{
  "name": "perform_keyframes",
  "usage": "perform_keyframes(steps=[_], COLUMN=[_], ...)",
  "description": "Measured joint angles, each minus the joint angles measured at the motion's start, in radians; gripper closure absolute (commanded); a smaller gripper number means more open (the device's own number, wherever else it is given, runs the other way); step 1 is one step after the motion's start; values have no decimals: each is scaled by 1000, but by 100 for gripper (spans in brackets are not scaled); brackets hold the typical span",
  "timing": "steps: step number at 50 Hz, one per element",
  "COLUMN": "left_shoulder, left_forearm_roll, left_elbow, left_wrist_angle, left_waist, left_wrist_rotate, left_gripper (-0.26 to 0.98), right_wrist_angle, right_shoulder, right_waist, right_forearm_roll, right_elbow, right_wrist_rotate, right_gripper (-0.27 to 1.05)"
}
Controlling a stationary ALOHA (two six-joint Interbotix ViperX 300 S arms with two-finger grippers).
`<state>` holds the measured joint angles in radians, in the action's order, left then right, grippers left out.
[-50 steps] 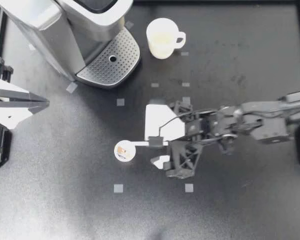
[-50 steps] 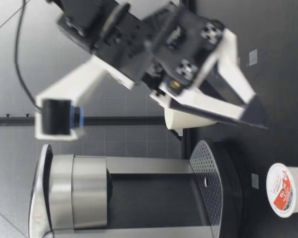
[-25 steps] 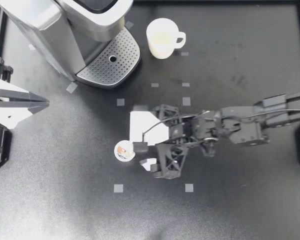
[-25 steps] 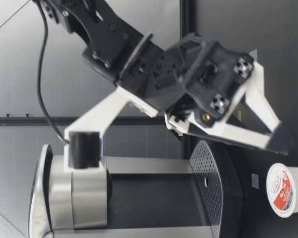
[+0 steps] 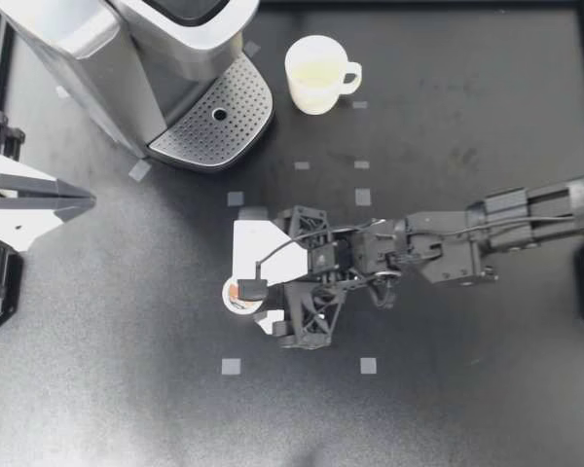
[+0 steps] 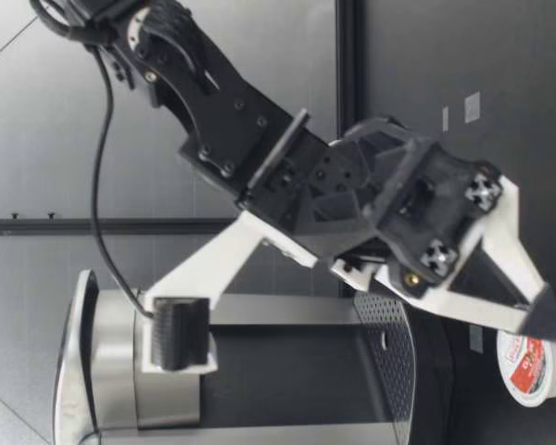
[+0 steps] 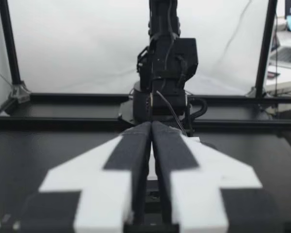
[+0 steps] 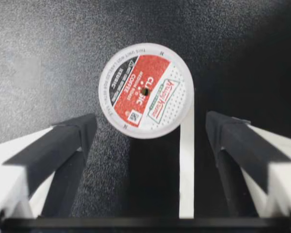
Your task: Place the coffee capsule inside the capsule container, then place the cup onto the center of the cup tray.
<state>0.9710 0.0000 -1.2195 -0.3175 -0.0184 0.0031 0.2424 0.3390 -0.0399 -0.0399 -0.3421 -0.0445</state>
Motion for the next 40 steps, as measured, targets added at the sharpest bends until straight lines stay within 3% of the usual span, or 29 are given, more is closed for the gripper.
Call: perform_keyframes(steps=[30,40], left_shoulder=[3,3], left_forearm_roll=[0,2], left_elbow=[0,-2], left_wrist_angle=[0,0], left_waist=[0,-2], left_wrist_rotate=[0,0], left_gripper=[57,57], right_wrist_angle=[-2,-2], right_shoulder=[46,57], right_waist=[-5,-3], right_forearm_roll=[0,0], right_elbow=[55,67], right_wrist_rotate=[-2,-2], right_gripper=[-17,-8])
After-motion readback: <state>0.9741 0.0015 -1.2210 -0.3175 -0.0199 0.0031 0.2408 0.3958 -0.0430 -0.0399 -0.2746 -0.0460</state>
